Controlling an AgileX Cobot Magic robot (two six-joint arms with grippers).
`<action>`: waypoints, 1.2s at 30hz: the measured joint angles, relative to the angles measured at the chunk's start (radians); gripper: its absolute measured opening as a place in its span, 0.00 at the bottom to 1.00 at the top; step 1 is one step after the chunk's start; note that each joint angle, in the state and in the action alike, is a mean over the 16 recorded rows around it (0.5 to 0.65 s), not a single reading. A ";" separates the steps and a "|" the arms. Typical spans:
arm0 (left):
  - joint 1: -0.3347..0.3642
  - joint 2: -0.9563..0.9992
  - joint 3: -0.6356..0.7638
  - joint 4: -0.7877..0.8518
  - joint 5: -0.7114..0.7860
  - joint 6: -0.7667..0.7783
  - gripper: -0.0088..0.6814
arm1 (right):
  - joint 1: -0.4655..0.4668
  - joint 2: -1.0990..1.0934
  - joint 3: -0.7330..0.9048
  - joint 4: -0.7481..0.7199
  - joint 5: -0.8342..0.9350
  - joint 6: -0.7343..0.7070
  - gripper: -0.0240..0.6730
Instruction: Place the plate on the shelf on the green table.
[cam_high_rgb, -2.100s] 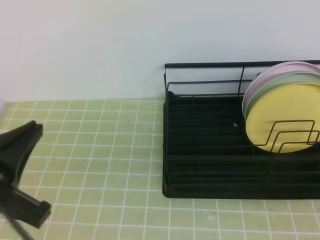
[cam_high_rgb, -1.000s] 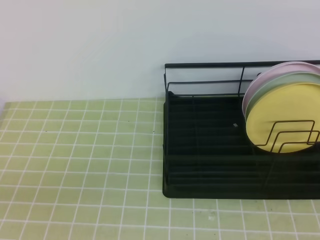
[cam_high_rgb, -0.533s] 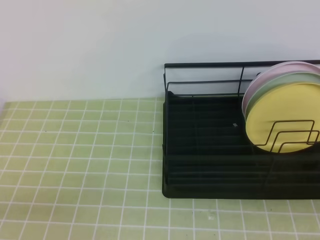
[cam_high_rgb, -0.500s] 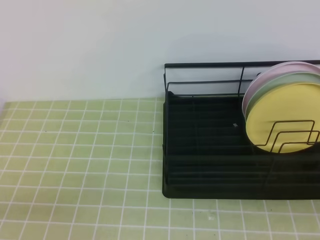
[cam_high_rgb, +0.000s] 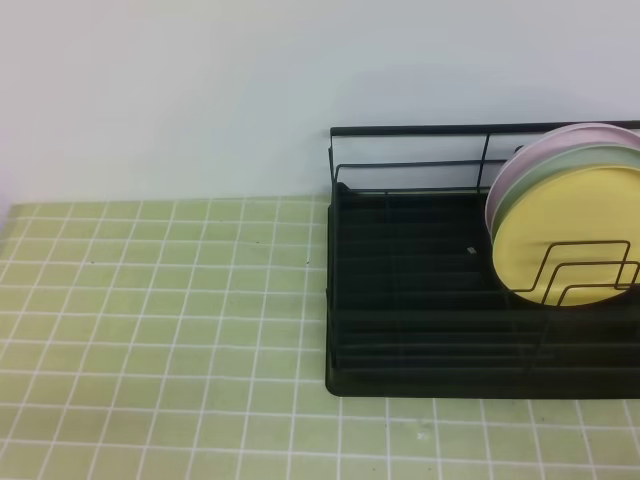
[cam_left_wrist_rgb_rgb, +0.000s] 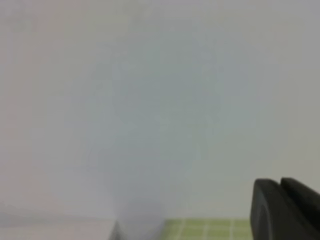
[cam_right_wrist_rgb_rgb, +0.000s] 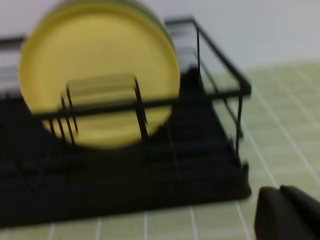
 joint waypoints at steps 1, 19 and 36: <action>0.002 -0.002 0.004 0.088 0.028 -0.093 0.01 | 0.000 0.000 0.000 -0.010 0.013 0.005 0.03; 0.024 -0.021 0.063 0.772 0.354 -0.841 0.01 | 0.002 -0.002 0.000 -0.014 0.079 -0.170 0.03; 0.024 -0.021 0.071 0.836 0.451 -0.885 0.01 | 0.008 -0.001 0.000 -0.014 0.079 -0.204 0.03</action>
